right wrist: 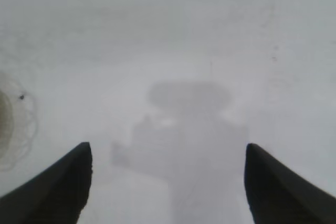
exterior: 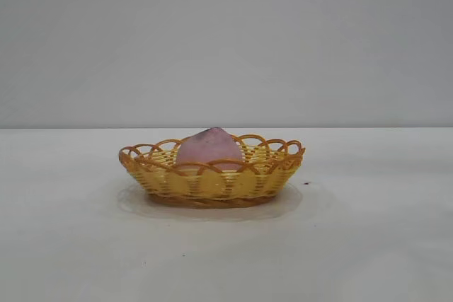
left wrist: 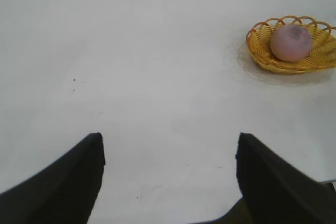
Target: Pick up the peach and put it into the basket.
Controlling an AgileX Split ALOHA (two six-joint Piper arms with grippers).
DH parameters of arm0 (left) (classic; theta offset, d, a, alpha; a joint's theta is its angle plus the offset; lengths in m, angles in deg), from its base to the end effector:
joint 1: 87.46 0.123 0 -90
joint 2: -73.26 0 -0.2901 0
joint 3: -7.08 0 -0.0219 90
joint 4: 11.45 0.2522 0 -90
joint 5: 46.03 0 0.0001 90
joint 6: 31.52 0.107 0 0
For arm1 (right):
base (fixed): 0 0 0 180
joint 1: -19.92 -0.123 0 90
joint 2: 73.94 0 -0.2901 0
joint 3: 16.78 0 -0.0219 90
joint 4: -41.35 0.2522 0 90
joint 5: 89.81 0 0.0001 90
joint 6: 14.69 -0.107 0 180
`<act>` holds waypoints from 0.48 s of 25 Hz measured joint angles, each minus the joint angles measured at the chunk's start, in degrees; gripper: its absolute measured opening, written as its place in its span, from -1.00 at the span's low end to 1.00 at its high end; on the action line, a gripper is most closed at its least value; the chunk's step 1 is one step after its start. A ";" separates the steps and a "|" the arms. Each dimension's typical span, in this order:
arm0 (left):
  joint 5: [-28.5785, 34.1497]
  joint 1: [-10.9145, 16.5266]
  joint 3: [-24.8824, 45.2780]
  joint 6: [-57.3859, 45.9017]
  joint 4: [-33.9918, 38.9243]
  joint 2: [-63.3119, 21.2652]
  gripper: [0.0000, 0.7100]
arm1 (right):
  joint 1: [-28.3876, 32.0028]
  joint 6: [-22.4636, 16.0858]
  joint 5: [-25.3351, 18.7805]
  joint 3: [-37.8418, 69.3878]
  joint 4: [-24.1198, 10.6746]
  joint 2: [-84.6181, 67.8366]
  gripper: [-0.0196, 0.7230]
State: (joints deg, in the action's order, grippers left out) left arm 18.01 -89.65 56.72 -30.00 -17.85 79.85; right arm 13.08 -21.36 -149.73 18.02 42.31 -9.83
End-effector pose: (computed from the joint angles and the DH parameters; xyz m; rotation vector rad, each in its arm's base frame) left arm 0.0009 -0.0108 0.2612 0.0771 2.0955 -0.1419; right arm 0.1631 0.0211 0.2668 0.0038 2.7754 0.0831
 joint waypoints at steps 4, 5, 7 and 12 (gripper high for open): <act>0.00 0.00 0.00 0.00 0.00 0.00 0.47 | 0.00 0.00 -4.21 4.87 0.00 -10.37 0.50; 0.00 0.00 0.00 0.00 0.00 0.00 0.47 | 0.00 0.00 -5.31 5.57 0.00 -12.80 0.50; 0.00 0.00 0.00 0.00 0.00 0.00 0.47 | 0.00 0.00 -7.34 7.08 0.00 -17.04 0.50; 0.00 0.00 0.00 0.00 0.00 0.00 0.47 | 0.00 0.00 -8.84 9.53 0.31 -27.82 0.50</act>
State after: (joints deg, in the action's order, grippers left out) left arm 18.01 -89.65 56.72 -30.00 -17.85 79.85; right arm 13.08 -21.36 -158.58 27.54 42.62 -37.65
